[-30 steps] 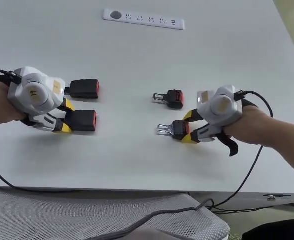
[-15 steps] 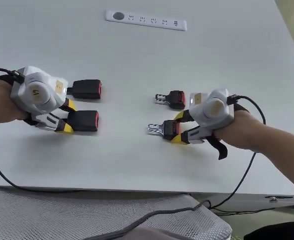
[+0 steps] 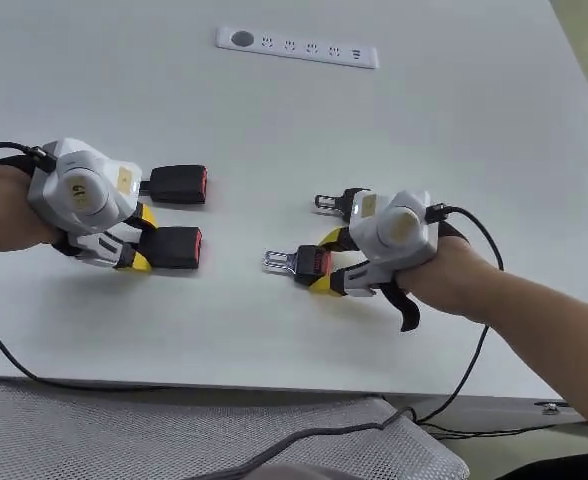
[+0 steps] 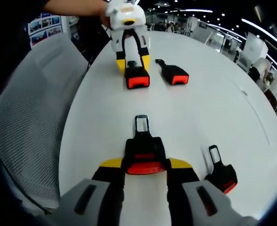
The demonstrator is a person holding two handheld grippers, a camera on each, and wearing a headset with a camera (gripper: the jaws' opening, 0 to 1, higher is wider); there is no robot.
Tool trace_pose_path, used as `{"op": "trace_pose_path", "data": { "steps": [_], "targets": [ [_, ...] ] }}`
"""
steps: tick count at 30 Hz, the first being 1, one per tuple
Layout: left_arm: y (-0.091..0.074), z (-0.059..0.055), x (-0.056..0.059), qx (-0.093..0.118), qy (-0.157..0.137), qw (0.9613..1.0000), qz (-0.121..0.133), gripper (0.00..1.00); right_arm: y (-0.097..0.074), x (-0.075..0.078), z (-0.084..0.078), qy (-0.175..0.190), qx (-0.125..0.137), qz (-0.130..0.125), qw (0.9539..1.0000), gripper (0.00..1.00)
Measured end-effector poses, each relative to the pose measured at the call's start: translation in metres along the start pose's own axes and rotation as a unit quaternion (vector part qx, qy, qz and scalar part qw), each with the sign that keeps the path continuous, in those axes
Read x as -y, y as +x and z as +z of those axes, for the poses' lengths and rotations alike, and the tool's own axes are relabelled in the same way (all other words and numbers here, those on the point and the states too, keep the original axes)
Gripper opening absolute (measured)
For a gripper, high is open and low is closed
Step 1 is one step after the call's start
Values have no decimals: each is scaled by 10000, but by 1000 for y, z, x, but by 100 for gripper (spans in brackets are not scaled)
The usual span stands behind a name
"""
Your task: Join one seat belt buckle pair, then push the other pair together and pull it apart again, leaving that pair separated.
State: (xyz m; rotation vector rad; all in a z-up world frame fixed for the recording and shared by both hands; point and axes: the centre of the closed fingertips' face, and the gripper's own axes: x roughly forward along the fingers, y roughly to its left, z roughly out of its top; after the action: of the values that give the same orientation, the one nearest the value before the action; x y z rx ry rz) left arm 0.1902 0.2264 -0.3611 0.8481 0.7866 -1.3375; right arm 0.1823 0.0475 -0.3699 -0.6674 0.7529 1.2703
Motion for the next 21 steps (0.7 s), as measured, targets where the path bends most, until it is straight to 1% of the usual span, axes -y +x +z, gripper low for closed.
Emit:
{"op": "trace_pose_path", "data": {
  "steps": [12, 21],
  "targets": [
    [-1, 0, 0, -5, 2, 10000, -3, 31, 23, -3, 29, -9, 102, -17, 9999, 34],
    [0, 0, 0, -3, 8, 10000, -22, 31, 38, -1, 47, 7, 113, -47, 9999, 34]
  ]
}}
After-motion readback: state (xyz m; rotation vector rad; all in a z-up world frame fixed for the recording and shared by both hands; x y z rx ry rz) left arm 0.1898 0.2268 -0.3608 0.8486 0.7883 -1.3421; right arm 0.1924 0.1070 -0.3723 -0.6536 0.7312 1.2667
